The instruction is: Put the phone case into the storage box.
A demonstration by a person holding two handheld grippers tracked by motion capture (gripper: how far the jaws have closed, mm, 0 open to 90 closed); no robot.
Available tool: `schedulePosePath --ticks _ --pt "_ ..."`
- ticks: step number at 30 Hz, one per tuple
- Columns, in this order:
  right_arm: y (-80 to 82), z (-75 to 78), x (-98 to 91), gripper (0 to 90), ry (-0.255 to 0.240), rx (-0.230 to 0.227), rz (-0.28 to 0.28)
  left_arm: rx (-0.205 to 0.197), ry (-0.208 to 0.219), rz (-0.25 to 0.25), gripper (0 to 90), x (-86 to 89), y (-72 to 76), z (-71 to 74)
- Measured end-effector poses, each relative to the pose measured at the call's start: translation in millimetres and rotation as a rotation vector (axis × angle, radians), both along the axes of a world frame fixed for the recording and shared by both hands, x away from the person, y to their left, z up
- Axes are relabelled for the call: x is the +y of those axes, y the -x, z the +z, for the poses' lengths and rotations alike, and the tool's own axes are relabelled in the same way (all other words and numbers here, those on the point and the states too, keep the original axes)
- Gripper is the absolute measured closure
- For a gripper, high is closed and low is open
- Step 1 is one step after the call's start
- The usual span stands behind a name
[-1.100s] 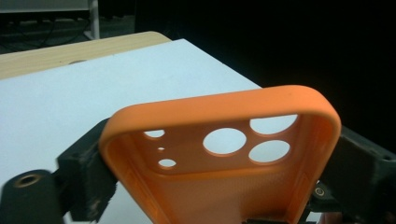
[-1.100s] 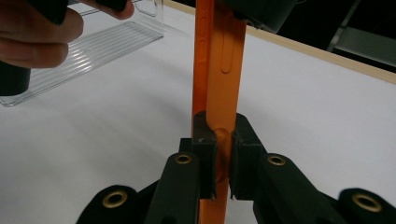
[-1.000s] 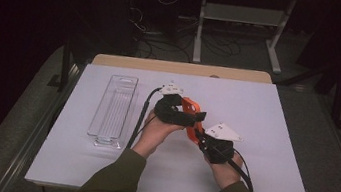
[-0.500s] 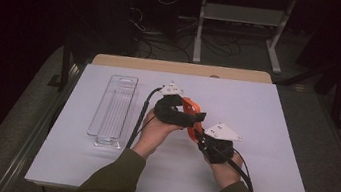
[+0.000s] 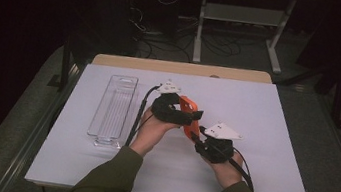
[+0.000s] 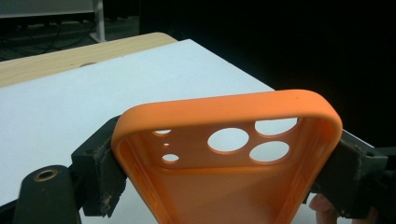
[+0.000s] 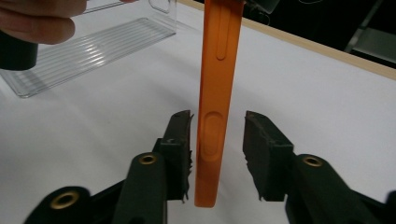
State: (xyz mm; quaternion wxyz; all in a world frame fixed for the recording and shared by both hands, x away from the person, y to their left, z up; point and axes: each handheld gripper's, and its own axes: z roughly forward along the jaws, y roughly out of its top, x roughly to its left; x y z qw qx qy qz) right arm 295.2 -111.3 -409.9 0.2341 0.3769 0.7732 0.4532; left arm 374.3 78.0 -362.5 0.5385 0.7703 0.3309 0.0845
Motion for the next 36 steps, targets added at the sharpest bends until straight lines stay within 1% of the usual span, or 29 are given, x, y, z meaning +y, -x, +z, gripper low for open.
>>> schedulePosePath --ticks 3,4,5,6,9,11,12,14,16,17,18,19,20,21,22,24,25,26,27,28,30,31,33,36 --pt "-0.6 -0.6 0.7 52.3 -0.006 0.015 0.016 0.001 -0.008 -0.004 14.7 2.1 -0.5 0.4" --pt "-0.7 -1.0 1.0 50.0 0.002 0.017 0.019 -0.001 -0.007 -0.009 14.7 3.1 -1.3 0.6" --pt "-0.7 -1.5 1.3 47.8 0.005 0.020 0.019 0.005 0.003 -0.006 14.7 3.3 -0.9 0.9" --pt "-1.1 -1.8 1.5 45.7 0.007 0.024 0.025 0.005 0.002 -0.006 14.7 3.6 -0.4 1.4" --pt "-0.7 -2.0 2.6 36.9 0.006 0.034 0.040 -0.010 -0.013 -0.016 14.7 5.9 -0.5 2.4" --pt "-0.8 -2.2 3.0 31.5 0.016 0.034 0.046 -0.014 -0.022 -0.015 14.7 7.5 -0.3 3.2" --pt "-0.7 -2.5 3.2 29.1 0.018 0.039 0.049 -0.013 -0.019 -0.013 14.7 8.0 -0.1 3.6" --pt "-1.0 -2.7 3.3 25.1 0.021 0.050 0.066 -0.022 -0.027 -0.019 14.7 10.4 -0.6 3.8" --pt "-1.3 -2.9 3.4 21.7 0.014 0.057 0.071 -0.009 -0.019 -0.015 14.7 11.9 0.4 3.7" --pt "-1.6 -3.0 3.5 19.7 0.010 0.064 0.075 -0.009 -0.016 -0.013 14.7 12.6 0.8 3.3" --pt "-1.9 -3.2 3.6 17.3 0.007 0.073 0.078 -0.013 -0.024 -0.020 14.7 13.8 0.6 3.4" --pt "-2.4 -3.7 3.8 15.1 0.005 0.077 0.076 -0.016 -0.014 -0.019 14.7 14.0 0.8 3.0" --pt "-3.2 -4.4 3.4 12.1 0.002 0.088 0.084 -0.013 -0.014 -0.018 14.7 14.8 1.2 3.0" --pt "-4.2 -5.0 3.3 10.7 0.005 0.093 0.083 -0.017 -0.020 -0.021 14.7 16.5 0.9 3.1" --pt "-5.0 -5.6 3.3 7.8 0.004 0.102 0.077 -0.015 -0.010 -0.018 14.7 17.5 1.0 2.9" --pt "-7.9 -6.6 1.6 0.0 -0.003 0.117 0.099 -0.014 -0.009 -0.013 14.6 20.0 0.5 2.3" --pt "-8.6 -7.1 1.5 0.0 -0.007 0.123 0.101 -0.011 -0.007 -0.011 14.7 20.4 0.8 2.1" --pt "-8.8 -7.4 1.3 0.0 -0.001 0.124 0.097 -0.015 -0.011 -0.014 14.7 21.1 0.6 1.7" --pt "-9.1 -7.8 0.7 0.0 0.007 0.116 0.100 -0.013 -0.019 -0.014 14.7 22.5 0.7 1.2" --pt "-9.7 -8.3 -0.4 0.0 0.018 0.106 0.111 -0.009 -0.010 -0.010 14.7 22.8 1.0 0.5" --pt "-9.4 -8.7 -1.7 0.0 0.027 0.107 0.119 -0.009 -0.013 -0.010 14.7 24.3 1.2 0.1" --pt "-9.1 -9.2 -2.4 0.0 0.034 0.106 0.120 -0.012 -0.028 -0.014 14.6 26.1 1.4 0.4" --pt "-8.7 -10.2 -5.1 0.0 0.046 0.101 0.126 -0.016 -0.018 -0.009 14.7 27.4 1.7 0.1" --pt "-8.3 -11.6 -10.8 0.0 0.053 0.120 0.132 -0.013 -0.010 -0.002 14.7 28.8 2.4 -0.2"
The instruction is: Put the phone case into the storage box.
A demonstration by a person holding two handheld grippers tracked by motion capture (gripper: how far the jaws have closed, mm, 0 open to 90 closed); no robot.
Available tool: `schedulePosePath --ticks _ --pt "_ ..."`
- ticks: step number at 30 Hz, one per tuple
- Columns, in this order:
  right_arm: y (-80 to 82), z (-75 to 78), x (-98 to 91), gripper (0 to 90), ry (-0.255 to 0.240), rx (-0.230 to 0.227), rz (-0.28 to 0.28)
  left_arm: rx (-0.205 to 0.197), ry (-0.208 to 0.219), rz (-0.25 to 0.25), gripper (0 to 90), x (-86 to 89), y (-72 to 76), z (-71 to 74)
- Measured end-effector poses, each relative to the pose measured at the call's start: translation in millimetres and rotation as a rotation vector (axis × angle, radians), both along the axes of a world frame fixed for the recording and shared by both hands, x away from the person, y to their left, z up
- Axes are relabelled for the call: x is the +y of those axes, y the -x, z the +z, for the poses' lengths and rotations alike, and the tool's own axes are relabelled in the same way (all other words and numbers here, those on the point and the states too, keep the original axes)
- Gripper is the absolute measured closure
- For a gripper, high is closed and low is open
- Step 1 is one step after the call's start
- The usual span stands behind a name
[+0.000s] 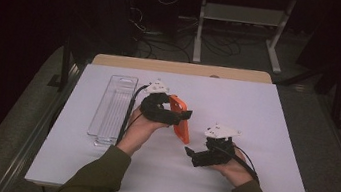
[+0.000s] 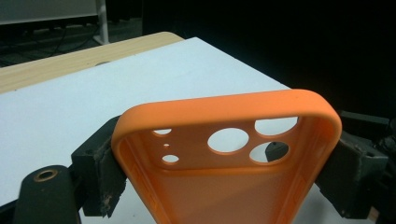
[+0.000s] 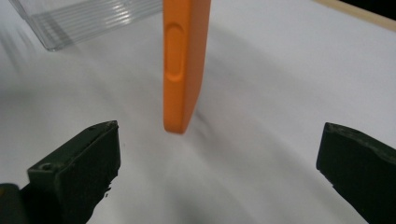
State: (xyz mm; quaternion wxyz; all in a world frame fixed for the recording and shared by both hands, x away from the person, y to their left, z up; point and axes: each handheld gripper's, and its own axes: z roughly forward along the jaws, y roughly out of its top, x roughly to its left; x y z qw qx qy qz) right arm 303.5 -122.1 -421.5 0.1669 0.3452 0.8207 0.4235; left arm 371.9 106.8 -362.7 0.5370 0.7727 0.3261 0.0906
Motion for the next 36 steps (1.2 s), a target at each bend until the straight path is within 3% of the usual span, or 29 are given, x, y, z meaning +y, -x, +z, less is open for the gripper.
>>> schedulePosePath --ticks 14,19,25,31,36 --pt "16.8 -5.1 -28.0 0.0 0.006 0.005 -0.009 -0.001 -0.009 -0.015 14.6 5.0 1.2 0.2" --pt "24.0 -12.5 -34.5 0.0 0.053 -0.007 -0.005 -0.007 0.001 -0.022 14.6 4.1 1.2 -0.1" --pt "31.9 -18.6 -39.9 0.0 0.067 -0.007 -0.006 -0.002 -0.008 -0.032 14.6 3.4 2.3 0.1" --pt "32.9 -21.5 -50.1 0.0 0.064 -0.006 -0.018 -0.005 -0.008 -0.035 14.6 2.5 3.6 0.8" --pt "29.9 -22.1 -54.2 0.0 0.029 -0.004 -0.031 -0.015 -0.001 -0.047 14.6 1.7 3.6 0.6"
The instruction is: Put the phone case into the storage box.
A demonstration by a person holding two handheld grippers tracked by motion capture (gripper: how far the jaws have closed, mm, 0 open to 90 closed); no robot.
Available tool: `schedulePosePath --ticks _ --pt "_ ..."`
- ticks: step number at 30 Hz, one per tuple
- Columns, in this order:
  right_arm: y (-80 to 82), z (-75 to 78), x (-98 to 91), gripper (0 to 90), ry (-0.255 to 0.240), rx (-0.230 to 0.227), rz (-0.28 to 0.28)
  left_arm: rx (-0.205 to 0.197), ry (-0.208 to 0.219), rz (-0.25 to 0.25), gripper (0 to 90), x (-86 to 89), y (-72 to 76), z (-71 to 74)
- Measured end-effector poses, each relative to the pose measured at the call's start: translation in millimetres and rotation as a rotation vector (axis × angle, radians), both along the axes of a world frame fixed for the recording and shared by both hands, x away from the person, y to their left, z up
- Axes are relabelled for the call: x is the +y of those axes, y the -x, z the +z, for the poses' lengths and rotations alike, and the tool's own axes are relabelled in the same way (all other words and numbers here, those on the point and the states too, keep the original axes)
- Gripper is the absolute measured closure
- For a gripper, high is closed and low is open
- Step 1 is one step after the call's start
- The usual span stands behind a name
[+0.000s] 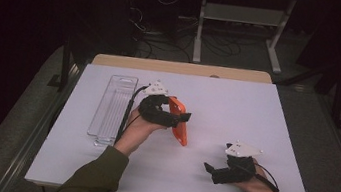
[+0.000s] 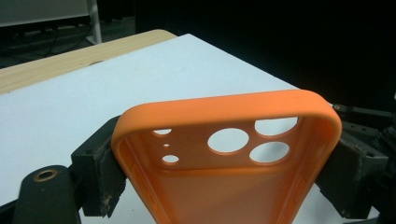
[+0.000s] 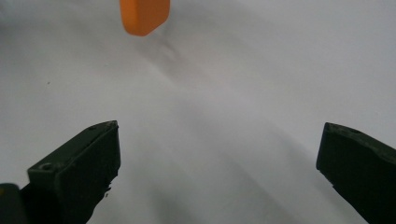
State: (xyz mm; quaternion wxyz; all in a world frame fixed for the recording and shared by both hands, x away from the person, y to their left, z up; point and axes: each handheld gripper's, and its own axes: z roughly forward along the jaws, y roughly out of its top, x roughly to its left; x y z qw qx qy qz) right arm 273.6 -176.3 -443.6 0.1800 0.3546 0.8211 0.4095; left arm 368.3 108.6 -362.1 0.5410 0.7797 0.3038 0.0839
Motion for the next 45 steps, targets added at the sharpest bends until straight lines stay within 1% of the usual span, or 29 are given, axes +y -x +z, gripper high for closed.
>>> schedulePosePath --ticks 1,2,4,5,7,9,11,13,14,15,16,17,18,19,21,22,24,26,28,32,34,35,36,40,45 --pt "-1.0 -0.1 -0.4 0.0 -0.003 -0.001 0.002 -0.001 0.004 -0.004 14.6 -0.1 0.1 0.1" --pt "-1.5 -0.3 -0.2 0.0 -0.008 0.010 -0.008 -0.002 -0.001 -0.005 14.6 -0.1 0.4 0.5" --pt "-3.0 -1.0 -1.2 0.0 0.007 0.003 -0.004 0.001 0.001 -0.006 14.6 -0.6 1.4 1.3" --pt "-3.1 -0.9 -1.3 0.0 0.005 0.004 -0.005 -0.001 0.005 -0.007 14.6 -0.6 1.6 1.5" --pt "-3.0 -0.3 -0.8 0.0 -0.007 0.004 -0.011 -0.011 0.005 -0.008 14.6 -0.8 1.8 1.7" --pt "-2.8 0.4 0.0 0.0 -0.019 0.008 -0.018 -0.008 0.001 -0.007 14.6 -0.9 1.8 3.4" --pt "-4.0 0.0 -0.8 0.0 -0.003 -0.004 -0.015 -0.009 -0.011 -0.006 14.6 -0.1 0.8 4.7" --pt "-3.9 -0.1 -0.4 0.0 -0.008 0.001 -0.016 -0.017 -0.012 -0.004 14.6 0.4 -0.6 6.4" --pt "-4.0 -0.2 -0.7 0.0 -0.002 0.000 -0.015 -0.018 -0.027 -0.005 14.6 1.6 -1.8 8.5" --pt "-3.7 -0.1 -0.9 0.0 0.002 -0.001 -0.014 -0.020 -0.023 -0.004 14.6 2.3 -2.8 9.6" --pt "-3.0 0.5 -0.6 0.0 -0.007 0.002 -0.016 -0.016 -0.015 0.002 14.6 2.3 -3.6 10.7" --pt "-3.4 0.7 -1.1 0.0 -0.001 -0.009 -0.012 -0.017 -0.015 0.002 14.6 2.5 -5.1 12.0" --pt "-3.4 1.3 -1.6 0.0 -0.002 -0.011 -0.013 -0.019 -0.018 0.006 14.6 3.0 -6.0 13.4" --pt "-2.7 1.9 -1.0 0.0 -0.022 -0.003 -0.021 -0.023 -0.014 0.008 14.6 3.3 -7.2 14.9" --pt "-3.0 2.2 -1.7 0.0 -0.022 -0.005 -0.022 -0.030 -0.013 0.015 14.6 4.2 -9.1 18.0" --pt "-3.2 2.3 -1.9 0.0 -0.023 -0.005 -0.020 -0.031 -0.022 0.013 14.6 5.2 -10.2 19.9" --pt "-3.8 2.2 -1.7 0.0 -0.023 -0.008 -0.017 -0.037 -0.026 0.017 14.6 6.5 -12.0 23.0" --pt "-3.9 2.2 -1.1 0.0 -0.021 -0.008 -0.016 -0.038 -0.024 0.020 14.6 7.6 -13.3 25.6" --pt "-4.2 2.3 -1.0 0.0 -0.026 -0.011 -0.015 -0.044 -0.012 0.027 14.6 8.9 -15.2 28.6" --pt "-4.5 2.4 -1.4 0.0 -0.029 -0.011 -0.017 -0.053 -0.017 0.037 14.6 11.7 -18.6 34.9" --pt "-4.5 2.5 -1.4 0.0 -0.030 -0.011 -0.018 -0.051 -0.010 0.040 14.6 12.9 -20.3 37.7" --pt "-4.4 2.4 -1.3 0.0 -0.030 -0.011 -0.018 -0.053 -0.020 0.038 14.6 14.0 -21.1 39.7" --pt "-4.3 2.3 -1.2 0.0 -0.030 -0.012 -0.018 -0.061 -0.019 0.040 14.6 14.3 -22.1 41.0" --pt "-4.1 2.4 -1.1 0.0 -0.034 -0.011 -0.017 -0.065 -0.013 0.045 14.6 16.4 -25.4 47.2" --pt "-4.2 2.4 -1.2 0.0 -0.034 -0.011 -0.017 -0.076 -0.021 0.051 14.6 19.6 -29.6 53.9"
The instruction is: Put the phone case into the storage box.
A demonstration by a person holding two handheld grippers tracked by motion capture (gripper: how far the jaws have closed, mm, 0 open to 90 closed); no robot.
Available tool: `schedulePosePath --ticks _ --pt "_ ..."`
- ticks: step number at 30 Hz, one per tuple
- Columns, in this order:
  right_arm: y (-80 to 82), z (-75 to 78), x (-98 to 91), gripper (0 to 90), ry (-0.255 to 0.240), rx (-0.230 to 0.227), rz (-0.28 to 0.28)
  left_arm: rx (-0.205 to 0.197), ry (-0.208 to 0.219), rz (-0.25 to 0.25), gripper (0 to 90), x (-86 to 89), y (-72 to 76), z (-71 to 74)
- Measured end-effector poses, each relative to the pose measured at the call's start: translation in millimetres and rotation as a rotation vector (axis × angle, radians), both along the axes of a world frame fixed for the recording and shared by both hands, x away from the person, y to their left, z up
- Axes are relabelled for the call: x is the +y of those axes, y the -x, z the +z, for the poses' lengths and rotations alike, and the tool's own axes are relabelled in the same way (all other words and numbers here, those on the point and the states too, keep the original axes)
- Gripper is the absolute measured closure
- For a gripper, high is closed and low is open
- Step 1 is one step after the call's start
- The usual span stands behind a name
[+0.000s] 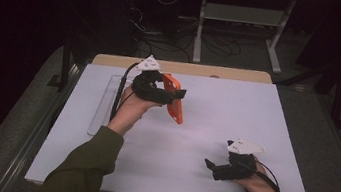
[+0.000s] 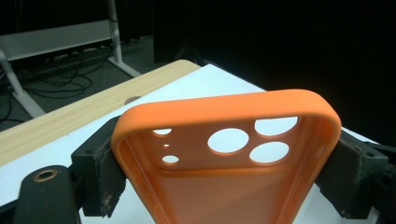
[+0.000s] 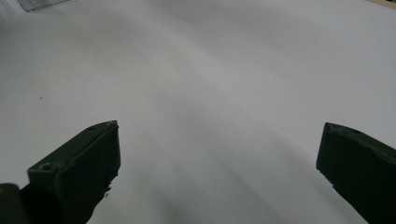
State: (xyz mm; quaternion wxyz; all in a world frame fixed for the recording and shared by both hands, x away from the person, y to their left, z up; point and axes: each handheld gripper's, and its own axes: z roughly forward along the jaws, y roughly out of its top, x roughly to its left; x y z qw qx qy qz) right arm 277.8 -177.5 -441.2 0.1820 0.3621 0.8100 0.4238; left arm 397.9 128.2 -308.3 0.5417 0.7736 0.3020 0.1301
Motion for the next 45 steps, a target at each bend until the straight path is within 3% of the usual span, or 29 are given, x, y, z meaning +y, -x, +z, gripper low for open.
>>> schedulePosePath --ticks 20,45 --pt "0.0 0.3 -0.4 0.0 -0.007 -0.001 0.002 -0.045 -0.018 0.056 14.7 13.5 -15.7 24.0" --pt "-0.6 0.1 1.2 0.0 -0.011 0.014 0.006 -0.103 -0.058 0.233 14.6 39.5 -40.1 31.9"
